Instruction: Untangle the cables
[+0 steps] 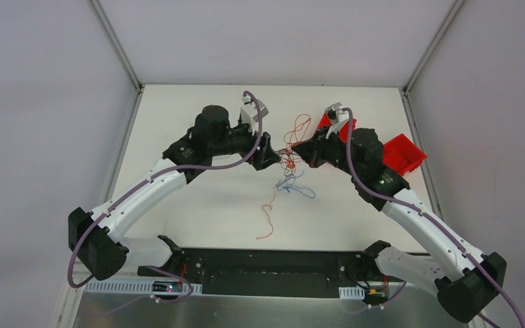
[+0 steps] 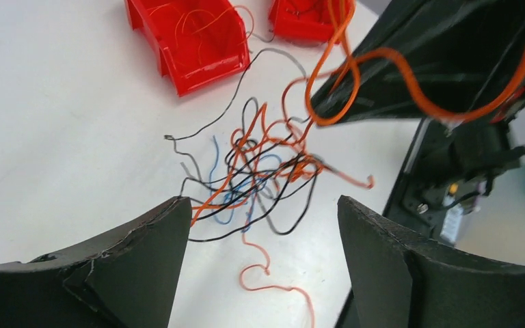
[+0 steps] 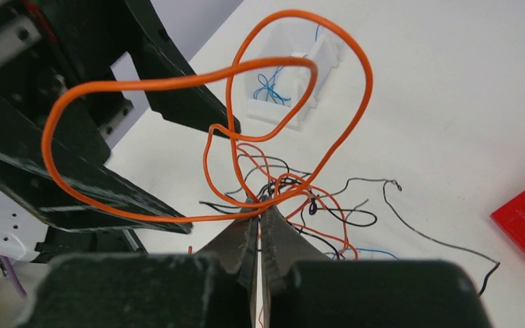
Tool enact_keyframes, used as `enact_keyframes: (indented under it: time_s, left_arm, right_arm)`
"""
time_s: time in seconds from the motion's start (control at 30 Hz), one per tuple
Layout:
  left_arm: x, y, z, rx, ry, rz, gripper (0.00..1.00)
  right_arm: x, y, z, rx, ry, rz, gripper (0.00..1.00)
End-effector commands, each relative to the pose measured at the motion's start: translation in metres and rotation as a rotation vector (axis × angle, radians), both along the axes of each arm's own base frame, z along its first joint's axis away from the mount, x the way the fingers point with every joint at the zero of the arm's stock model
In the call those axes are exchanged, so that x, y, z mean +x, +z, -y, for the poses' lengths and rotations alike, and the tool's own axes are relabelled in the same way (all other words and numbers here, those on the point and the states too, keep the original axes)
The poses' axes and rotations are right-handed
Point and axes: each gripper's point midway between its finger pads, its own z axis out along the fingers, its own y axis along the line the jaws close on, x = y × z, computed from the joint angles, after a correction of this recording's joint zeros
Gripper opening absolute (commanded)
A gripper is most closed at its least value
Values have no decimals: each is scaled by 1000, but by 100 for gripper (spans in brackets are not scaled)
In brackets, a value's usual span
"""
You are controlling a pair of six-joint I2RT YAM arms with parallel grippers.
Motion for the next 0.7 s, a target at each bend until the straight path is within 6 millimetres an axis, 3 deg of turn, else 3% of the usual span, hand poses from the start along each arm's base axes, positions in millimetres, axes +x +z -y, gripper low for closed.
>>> enact_keyframes:
  time_s: [0.0,0.17,0.27,0.33,0.4,0.43,0.47,0.53,0.67]
  left_arm:
    - [-3,6,-8,70,-117,264,79]
    - [3,6,-1,81,-153,310,75]
    - [8,10,4,78,-161,316,67]
    - [10,13,7,73,-163,316,53]
    - [12,13,9,71,-165,311,28]
    - [13,13,9,74,-161,308,5]
    - [15,10,8,81,-148,303,0]
    - [19,2,3,98,-97,275,0]
    - [22,-37,-19,155,35,162,0]
  right_arm:
    - [-8,50,-7,82,44,42,0]
    - [-11,57,-10,97,66,39,0]
    - [-11,55,-12,97,74,29,0]
    - [-10,55,-12,97,69,27,0]
    - [-9,54,-11,95,61,23,0]
    - [-7,54,-9,95,46,22,0]
    - [-4,52,-6,88,14,15,0]
    - [13,47,13,57,-138,-2,0]
    - [44,34,86,-16,-569,-10,0]
